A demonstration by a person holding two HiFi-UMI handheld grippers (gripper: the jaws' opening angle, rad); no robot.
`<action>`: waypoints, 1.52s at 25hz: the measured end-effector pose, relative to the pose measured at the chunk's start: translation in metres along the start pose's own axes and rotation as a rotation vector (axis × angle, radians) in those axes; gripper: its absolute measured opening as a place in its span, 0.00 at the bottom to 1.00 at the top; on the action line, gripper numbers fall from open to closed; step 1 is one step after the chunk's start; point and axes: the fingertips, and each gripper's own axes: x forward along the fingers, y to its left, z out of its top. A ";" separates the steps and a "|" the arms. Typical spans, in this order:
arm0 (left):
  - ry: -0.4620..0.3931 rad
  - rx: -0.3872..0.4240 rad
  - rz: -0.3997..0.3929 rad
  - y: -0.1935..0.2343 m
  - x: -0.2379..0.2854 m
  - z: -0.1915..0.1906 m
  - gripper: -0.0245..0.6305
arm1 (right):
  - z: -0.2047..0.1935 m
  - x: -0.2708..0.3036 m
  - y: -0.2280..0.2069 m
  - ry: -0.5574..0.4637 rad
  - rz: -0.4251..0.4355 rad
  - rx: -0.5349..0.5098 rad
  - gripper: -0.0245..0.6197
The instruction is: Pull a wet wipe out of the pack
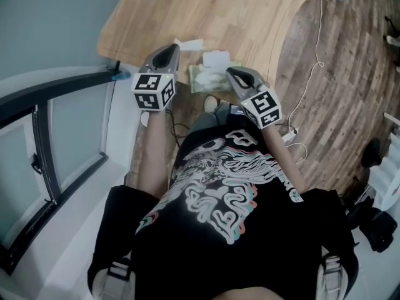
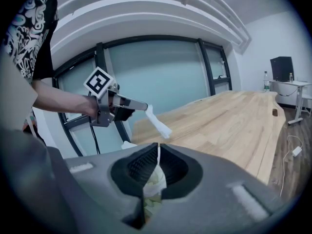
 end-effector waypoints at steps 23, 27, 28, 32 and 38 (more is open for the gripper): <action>0.084 -0.020 0.010 0.005 0.029 -0.056 0.41 | 0.049 -0.044 -0.023 -0.183 -0.272 -0.069 0.06; -0.042 0.056 0.015 -0.002 -0.002 -0.032 0.32 | 0.057 -0.059 -0.008 -0.193 -0.376 -0.107 0.06; -0.074 0.076 0.017 -0.006 -0.011 -0.027 0.30 | 0.057 -0.063 -0.004 -0.194 -0.397 -0.102 0.06; -0.173 0.132 0.011 -0.018 -0.047 -0.009 0.18 | 0.062 -0.075 0.016 -0.207 -0.452 -0.102 0.06; -0.221 0.187 -0.045 -0.040 -0.103 -0.015 0.02 | 0.063 -0.093 0.063 -0.225 -0.501 -0.092 0.06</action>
